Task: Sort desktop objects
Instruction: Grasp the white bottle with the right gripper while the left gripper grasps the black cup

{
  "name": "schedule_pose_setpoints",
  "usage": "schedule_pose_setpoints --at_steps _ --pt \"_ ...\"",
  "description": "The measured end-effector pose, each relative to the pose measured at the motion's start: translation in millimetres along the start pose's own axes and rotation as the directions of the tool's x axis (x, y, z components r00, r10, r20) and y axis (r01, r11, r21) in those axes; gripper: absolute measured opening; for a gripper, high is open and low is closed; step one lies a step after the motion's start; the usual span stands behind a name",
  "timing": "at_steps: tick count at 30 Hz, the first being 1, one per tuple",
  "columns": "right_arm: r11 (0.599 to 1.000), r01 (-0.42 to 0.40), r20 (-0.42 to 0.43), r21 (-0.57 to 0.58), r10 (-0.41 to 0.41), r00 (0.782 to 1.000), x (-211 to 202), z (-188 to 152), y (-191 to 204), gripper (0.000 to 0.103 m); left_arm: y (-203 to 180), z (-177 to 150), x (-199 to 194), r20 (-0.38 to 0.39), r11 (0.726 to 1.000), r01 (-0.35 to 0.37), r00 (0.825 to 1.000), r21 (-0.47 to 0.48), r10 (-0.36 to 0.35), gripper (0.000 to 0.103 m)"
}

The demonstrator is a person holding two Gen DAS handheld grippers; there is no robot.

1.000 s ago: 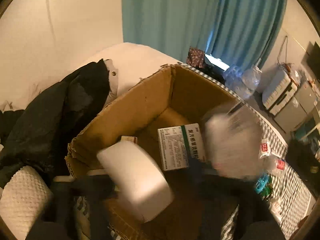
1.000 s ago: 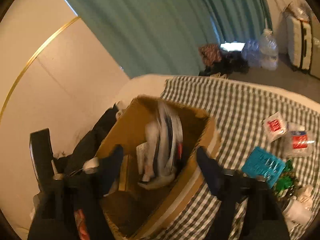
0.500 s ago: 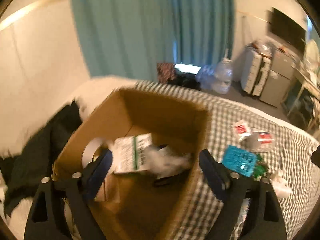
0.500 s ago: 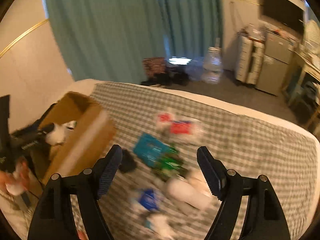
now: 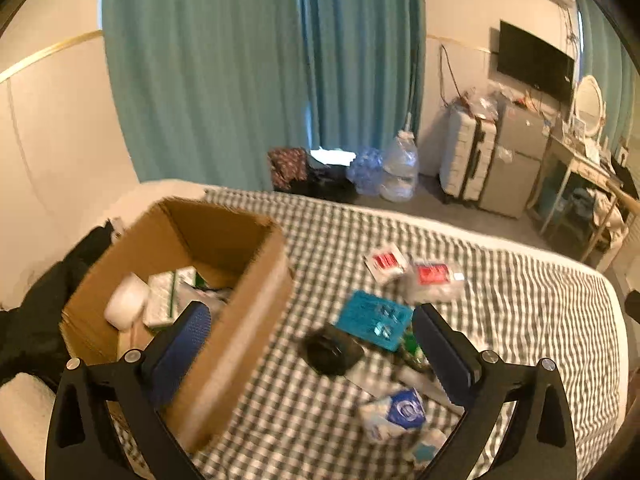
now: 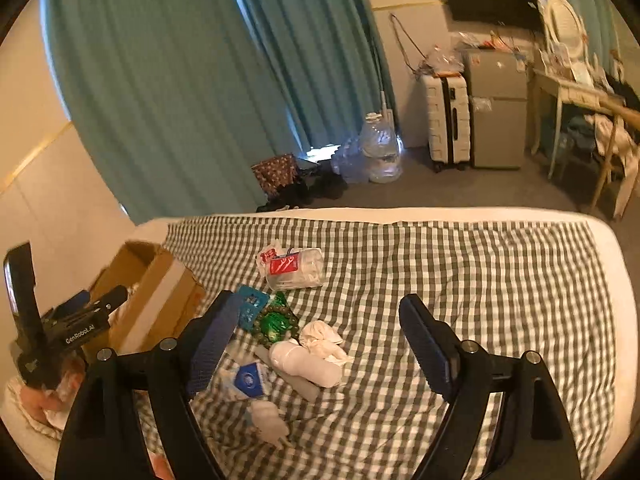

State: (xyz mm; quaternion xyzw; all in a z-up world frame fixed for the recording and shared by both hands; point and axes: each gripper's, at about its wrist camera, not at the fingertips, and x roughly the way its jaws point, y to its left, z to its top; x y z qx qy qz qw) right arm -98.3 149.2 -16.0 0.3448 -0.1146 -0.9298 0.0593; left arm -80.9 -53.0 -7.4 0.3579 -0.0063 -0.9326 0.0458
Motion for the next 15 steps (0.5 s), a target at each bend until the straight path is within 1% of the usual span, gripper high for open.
schedule_pose_setpoints --at_steps 1,3,5,7,8,10,11,12,15 --pt "1.0 0.005 0.001 -0.025 -0.005 1.0 0.0 -1.8 1.3 0.083 -6.6 -2.5 3.6 -0.022 1.0 0.007 1.0 0.028 -0.006 0.103" --pt "0.996 0.01 -0.013 -0.085 -0.012 1.0 7.3 -7.1 5.4 0.089 -17.2 -7.0 9.8 -0.05 0.997 0.001 0.999 0.081 0.003 0.103" --pt "0.99 -0.003 -0.048 -0.14 -0.004 0.999 18.8 -12.1 9.7 0.089 -23.2 -12.1 15.4 -0.052 0.993 -0.008 0.999 0.115 0.014 0.103" --pt "0.978 -0.026 -0.098 -0.205 0.006 0.995 33.5 -17.1 15.7 0.089 -28.3 -16.7 23.4 -0.055 0.992 -0.003 0.998 0.129 0.01 0.103" --pt "0.968 -0.023 -0.135 -0.249 -0.011 0.991 45.5 -20.6 19.9 0.089 -30.2 -18.5 30.2 -0.069 0.991 0.007 0.998 0.133 0.003 0.103" --pt "0.953 -0.025 -0.176 -0.302 -0.03 0.984 62.9 -26.8 25.6 0.089 -33.6 -22.4 47.3 -0.113 0.99 0.03 0.993 0.136 -0.015 0.103" --pt "0.942 -0.04 -0.208 -0.333 -0.032 0.978 75.5 -32.1 29.8 0.089 -35.0 -24.5 56.8 -0.137 0.991 0.036 0.99 0.131 -0.018 0.103" --pt "0.935 -0.051 -0.229 -0.35 -0.032 0.973 83.5 -35.7 32.3 0.088 -36.0 -27.1 66.3 -0.149 0.991 0.02 0.989 0.129 -0.001 0.103" --pt "0.909 -0.078 -0.29 -0.409 -0.048 0.956 111.8 -50.2 42.0 0.088 -39.9 -37.0 87.2 -0.145 0.989 -0.008 0.989 0.147 0.03 0.103"
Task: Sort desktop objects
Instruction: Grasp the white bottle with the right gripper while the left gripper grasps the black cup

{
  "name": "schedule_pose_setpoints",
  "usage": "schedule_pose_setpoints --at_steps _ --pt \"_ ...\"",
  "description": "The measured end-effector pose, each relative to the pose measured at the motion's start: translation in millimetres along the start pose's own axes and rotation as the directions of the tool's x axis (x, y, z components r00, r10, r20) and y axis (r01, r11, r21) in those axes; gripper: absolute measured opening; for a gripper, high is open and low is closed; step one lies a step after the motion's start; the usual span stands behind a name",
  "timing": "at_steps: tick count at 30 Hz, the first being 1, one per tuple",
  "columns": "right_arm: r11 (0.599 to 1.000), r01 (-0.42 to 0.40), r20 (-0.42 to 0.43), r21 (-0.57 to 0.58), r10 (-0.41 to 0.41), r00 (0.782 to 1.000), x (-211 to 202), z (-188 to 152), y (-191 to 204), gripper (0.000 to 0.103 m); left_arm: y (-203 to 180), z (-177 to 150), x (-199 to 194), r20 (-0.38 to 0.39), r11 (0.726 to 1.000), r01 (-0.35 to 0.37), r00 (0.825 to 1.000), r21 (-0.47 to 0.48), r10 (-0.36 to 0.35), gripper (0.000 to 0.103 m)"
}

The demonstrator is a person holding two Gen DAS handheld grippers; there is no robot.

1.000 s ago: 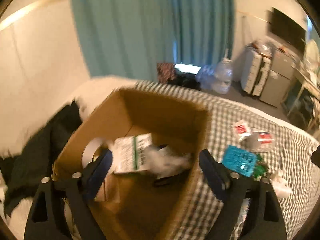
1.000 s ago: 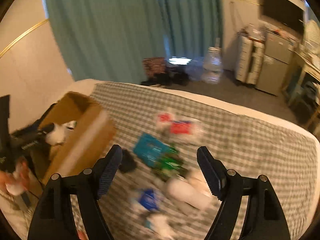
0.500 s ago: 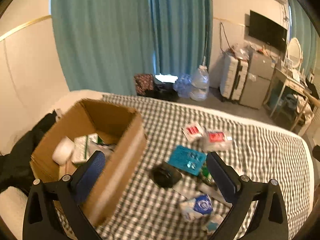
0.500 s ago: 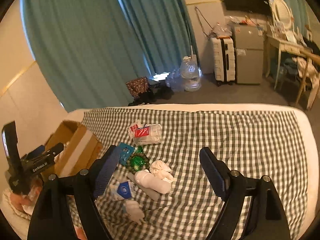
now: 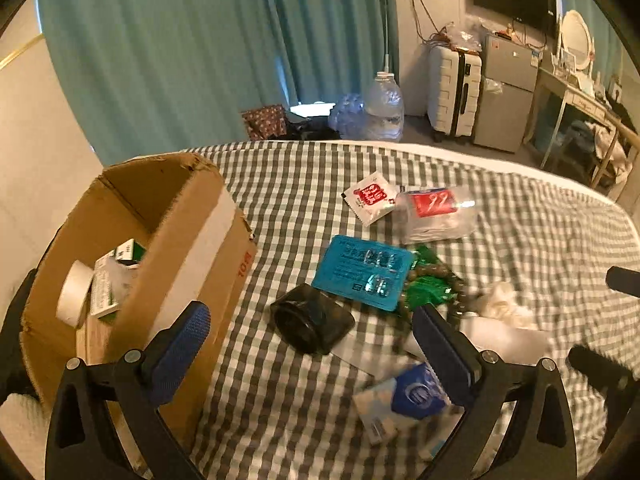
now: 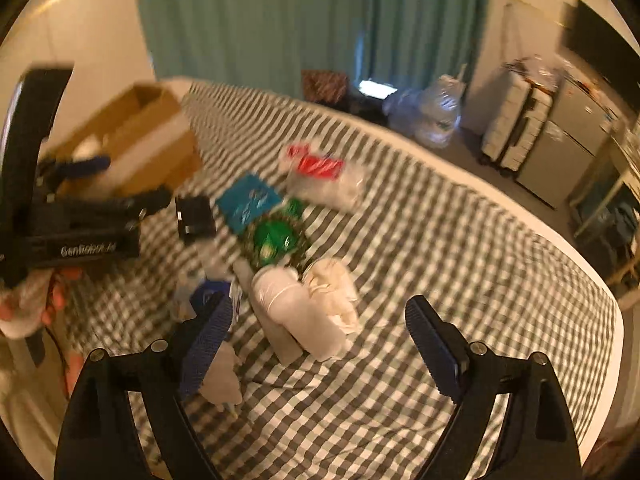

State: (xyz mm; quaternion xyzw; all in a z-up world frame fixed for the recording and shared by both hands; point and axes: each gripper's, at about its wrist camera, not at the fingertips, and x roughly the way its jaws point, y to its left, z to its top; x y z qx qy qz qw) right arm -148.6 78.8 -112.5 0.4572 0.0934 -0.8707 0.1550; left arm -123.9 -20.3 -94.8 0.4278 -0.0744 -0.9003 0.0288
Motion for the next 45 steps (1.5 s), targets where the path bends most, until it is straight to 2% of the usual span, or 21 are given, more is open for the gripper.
schedule_pose_setpoints --at_steps 2,5,8,11,14,16,19,22,24,28,29,31,32,34,36,39,41,42,45 --pt "0.999 -0.015 -0.043 -0.048 0.013 0.999 21.0 -1.1 9.6 0.088 -4.0 -3.2 16.7 -0.05 1.0 -0.005 0.999 0.028 0.007 0.103" --pt "0.994 -0.023 -0.091 -0.102 0.014 0.996 45.6 -1.9 21.5 0.088 -5.5 -7.5 37.6 -0.122 0.999 0.045 0.992 0.021 -0.042 0.103" --pt "0.99 -0.029 -0.15 -0.139 0.008 0.989 69.8 -7.0 27.4 0.082 -2.8 -9.3 51.6 -0.158 0.997 0.074 0.985 -0.014 -0.076 0.103" --pt "0.992 -0.011 -0.183 -0.124 -0.012 0.983 83.7 -9.8 22.6 0.077 -0.5 -8.9 64.8 -0.17 0.997 0.06 0.983 -0.04 -0.066 0.103" --pt "0.996 -0.04 -0.233 -0.076 0.021 0.972 94.3 -12.1 14.0 0.054 0.3 -9.7 76.6 -0.191 0.998 0.045 0.98 -0.047 -0.053 0.103" --pt "0.996 -0.077 -0.235 -0.038 0.066 0.97 93.9 -13.3 10.9 0.049 0.9 -11.8 83.8 -0.203 0.998 0.028 0.979 -0.049 -0.038 0.103" --pt "0.997 -0.073 -0.199 -0.037 0.064 0.978 85.3 -11.9 13.0 0.045 1.5 -13.5 94.4 -0.21 0.999 0.004 0.978 -0.048 -0.014 0.103" --pt "0.999 -0.037 -0.073 -0.026 0.035 0.997 62.8 -6.0 14.7 0.042 0.3 -17.3 103.6 -0.221 0.999 0.002 0.975 -0.033 -0.009 0.103" --pt "0.999 -0.045 0.014 -0.005 0.045 0.999 43.0 -0.4 12.7 0.04 -2.2 -22.9 111.6 -0.253 1.0 0.01 0.967 -0.009 -0.012 0.103" --pt "0.998 -0.054 0.072 0.035 0.051 0.996 26.5 1.8 5.6 0.04 -8.1 -28.9 110.8 -0.241 0.999 0.023 0.97 0.037 -0.013 0.102" --pt "0.997 -0.052 0.07 0.052 0.049 0.996 26.3 0.9 2.5 0.04 -9.2 -29.0 109.3 -0.236 0.999 0.028 0.972 0.043 -0.017 0.1" --pt "0.996 -0.054 0.062 0.072 0.049 0.997 27.4 -0.3 -1.3 0.04 -9.9 -29.2 107.3 -0.238 0.997 0.065 0.97 0.039 -0.054 0.079" --pt "0.996 -0.048 0.066 0.078 0.043 0.997 26.4 -2.5 -1.5 0.04 -8.7 -29.9 108.0 -0.253 0.996 0.09 0.964 0.026 -0.081 0.073" --pt "0.995 -0.054 0.066 0.083 0.049 0.997 22.7 -3.0 -2.5 0.04 -7.3 -30.0 111.8 -0.295 0.993 0.115 0.949 0.003 -0.109 0.053" --pt "0.994 -0.06 0.077 0.086 0.053 0.996 18.2 -3.4 -3.5 0.04 -4.2 -33.1 112.3 -0.296 0.992 0.127 0.947 -0.004 -0.123 0.042" --pt "0.993 -0.063 0.08 0.101 0.055 0.995 20.9 -0.1 -9.7 0.04 -2.0 -32.7 109.7 -0.286 0.996 0.089 0.955 0.024 -0.078 0.038" --pt "0.992 -0.061 0.081 0.112 0.052 0.995 18.8 1.6 -12.8 0.04 1.5 -31.9 105.3 -0.271 0.996 0.084 0.959 0.013 -0.078 0.032" --pt "0.991 -0.059 0.085 0.119 0.049 0.995 17.2 1.6 -14.5 0.04 4.3 -30.1 102.2 -0.265 0.996 0.091 0.96 -0.005 -0.09 0.014" --pt "0.986 -0.067 0.106 0.15 0.051 0.993 10.2 3.3 -23.2 0.04 12.9 -28.5 93.3 -0.262 0.99 0.131 0.955 -0.06 -0.143 0.012"
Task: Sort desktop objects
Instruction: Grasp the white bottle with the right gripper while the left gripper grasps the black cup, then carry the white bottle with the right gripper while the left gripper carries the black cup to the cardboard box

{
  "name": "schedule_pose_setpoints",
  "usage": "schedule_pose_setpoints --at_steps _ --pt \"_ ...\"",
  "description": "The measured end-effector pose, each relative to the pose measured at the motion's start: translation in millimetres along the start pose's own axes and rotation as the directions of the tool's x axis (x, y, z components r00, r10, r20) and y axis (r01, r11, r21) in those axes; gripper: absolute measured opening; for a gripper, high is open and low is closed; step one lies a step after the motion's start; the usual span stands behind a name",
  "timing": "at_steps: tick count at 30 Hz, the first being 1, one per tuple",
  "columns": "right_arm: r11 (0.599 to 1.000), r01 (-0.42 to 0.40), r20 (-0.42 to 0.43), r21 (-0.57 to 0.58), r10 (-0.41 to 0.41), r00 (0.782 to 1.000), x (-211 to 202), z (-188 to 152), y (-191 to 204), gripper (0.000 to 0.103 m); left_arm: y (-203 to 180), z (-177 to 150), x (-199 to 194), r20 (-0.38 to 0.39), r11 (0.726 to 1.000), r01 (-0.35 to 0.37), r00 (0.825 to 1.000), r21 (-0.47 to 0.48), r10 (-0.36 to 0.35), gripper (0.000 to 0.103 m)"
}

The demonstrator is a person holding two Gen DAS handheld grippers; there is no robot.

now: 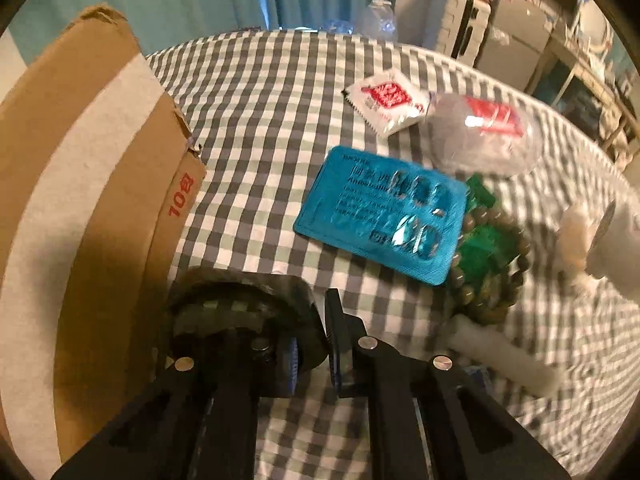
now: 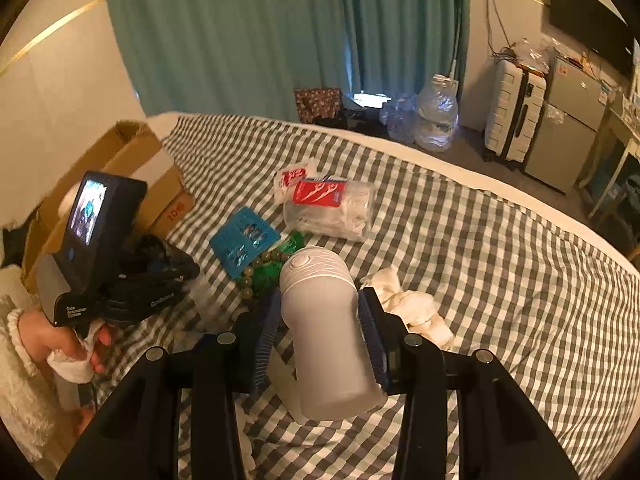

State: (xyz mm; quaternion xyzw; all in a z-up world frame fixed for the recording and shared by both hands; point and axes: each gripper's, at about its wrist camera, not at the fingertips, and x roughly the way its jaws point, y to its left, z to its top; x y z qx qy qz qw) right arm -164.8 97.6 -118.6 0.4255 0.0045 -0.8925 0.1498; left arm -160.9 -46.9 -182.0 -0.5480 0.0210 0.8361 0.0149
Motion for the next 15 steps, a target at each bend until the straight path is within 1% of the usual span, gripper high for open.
schedule_pose_setpoints --at_steps 1,5,7,8,10,11,15 --pt "1.0 0.0 0.009 0.015 0.0 1.0 -2.2 1.6 -3.0 0.04 -1.0 -0.7 -3.7 0.008 1.0 0.022 1.0 0.002 -0.022 0.012" --pt "0.996 -0.004 0.04 0.088 0.0 0.999 -14.8 5.8 -18.7 0.04 -9.5 -5.3 -11.2 0.026 0.998 0.034 0.999 0.048 -0.035 0.012" --pt "0.993 -0.004 0.055 0.119 -0.002 0.998 -20.5 8.0 -26.1 0.04 -14.3 -5.6 -20.7 0.041 0.997 0.069 0.997 0.043 -0.071 0.012" --pt "0.99 -0.01 0.063 0.142 0.001 0.998 -24.4 8.6 -30.9 0.04 -14.7 1.8 -25.8 0.054 0.996 0.08 0.995 0.041 -0.083 0.012" --pt "0.985 -0.013 0.075 0.171 0.0 0.997 -28.4 9.1 -37.0 0.04 -15.7 8.9 -39.0 0.104 0.996 0.079 0.991 0.036 -0.082 0.012" --pt "0.982 -0.017 0.084 0.187 0.002 0.996 -31.3 9.7 -40.0 0.04 -15.1 13.8 -46.5 0.122 0.995 0.093 0.988 0.035 -0.096 0.012" --pt "0.978 -0.026 0.098 0.205 0.006 0.995 -36.7 12.4 -44.0 0.04 -16.5 25.6 -69.3 0.171 0.99 0.134 0.975 0.041 -0.139 0.012"
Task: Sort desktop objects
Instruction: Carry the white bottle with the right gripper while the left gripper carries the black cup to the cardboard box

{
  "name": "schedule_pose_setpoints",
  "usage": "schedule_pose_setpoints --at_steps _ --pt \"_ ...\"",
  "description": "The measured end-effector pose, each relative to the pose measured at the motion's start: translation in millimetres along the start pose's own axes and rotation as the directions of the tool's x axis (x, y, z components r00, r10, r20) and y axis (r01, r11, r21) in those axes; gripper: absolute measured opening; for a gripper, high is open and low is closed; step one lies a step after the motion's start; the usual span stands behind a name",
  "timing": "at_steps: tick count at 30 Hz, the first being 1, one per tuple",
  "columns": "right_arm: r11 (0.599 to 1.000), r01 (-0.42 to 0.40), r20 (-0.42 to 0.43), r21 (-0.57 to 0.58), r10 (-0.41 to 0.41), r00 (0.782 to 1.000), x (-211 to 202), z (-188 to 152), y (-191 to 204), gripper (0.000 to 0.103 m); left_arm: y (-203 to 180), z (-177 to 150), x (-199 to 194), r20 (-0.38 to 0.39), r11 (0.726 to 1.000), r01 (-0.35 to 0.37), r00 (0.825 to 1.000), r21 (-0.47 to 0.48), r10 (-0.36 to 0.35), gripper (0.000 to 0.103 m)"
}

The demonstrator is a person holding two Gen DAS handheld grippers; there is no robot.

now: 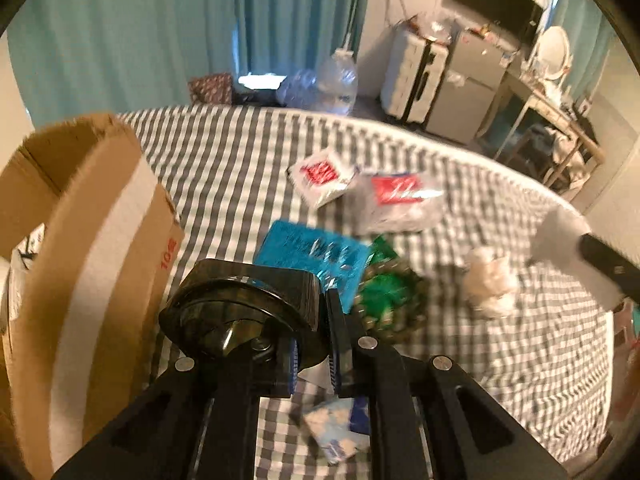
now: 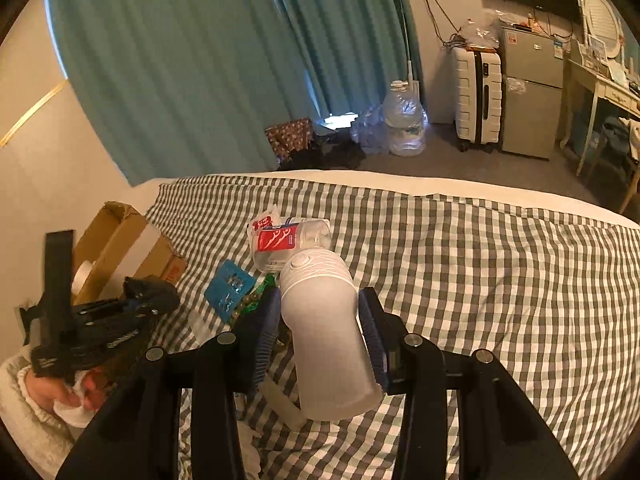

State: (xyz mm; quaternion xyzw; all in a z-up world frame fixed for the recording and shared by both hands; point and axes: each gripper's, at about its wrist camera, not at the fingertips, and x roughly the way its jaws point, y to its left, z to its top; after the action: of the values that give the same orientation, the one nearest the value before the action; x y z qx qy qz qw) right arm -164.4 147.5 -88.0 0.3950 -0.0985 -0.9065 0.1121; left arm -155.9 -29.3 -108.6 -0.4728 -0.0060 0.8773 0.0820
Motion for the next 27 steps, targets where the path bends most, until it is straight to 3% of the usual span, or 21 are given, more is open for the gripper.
schedule_pose_setpoints --at_steps 11,17,27 --pt "0.999 0.014 0.03 0.029 -0.015 0.999 -17.3 -0.3 -6.9 0.04 -1.6 9.4 -54.1 0.082 1.0 0.012 0.996 0.021 -0.014 0.012" --pt "0.999 0.02 0.029 0.039 -0.021 0.999 -18.8 1.3 -13.3 0.04 7.9 12.1 -47.5 0.078 1.0 0.003 0.997 -0.015 -0.002 0.012" --pt "1.0 0.014 0.028 -0.002 -0.013 1.0 -17.0 -5.0 -3.1 0.04 -6.0 22.3 -78.8 0.186 0.995 0.091 0.978 0.027 -0.095 0.012"
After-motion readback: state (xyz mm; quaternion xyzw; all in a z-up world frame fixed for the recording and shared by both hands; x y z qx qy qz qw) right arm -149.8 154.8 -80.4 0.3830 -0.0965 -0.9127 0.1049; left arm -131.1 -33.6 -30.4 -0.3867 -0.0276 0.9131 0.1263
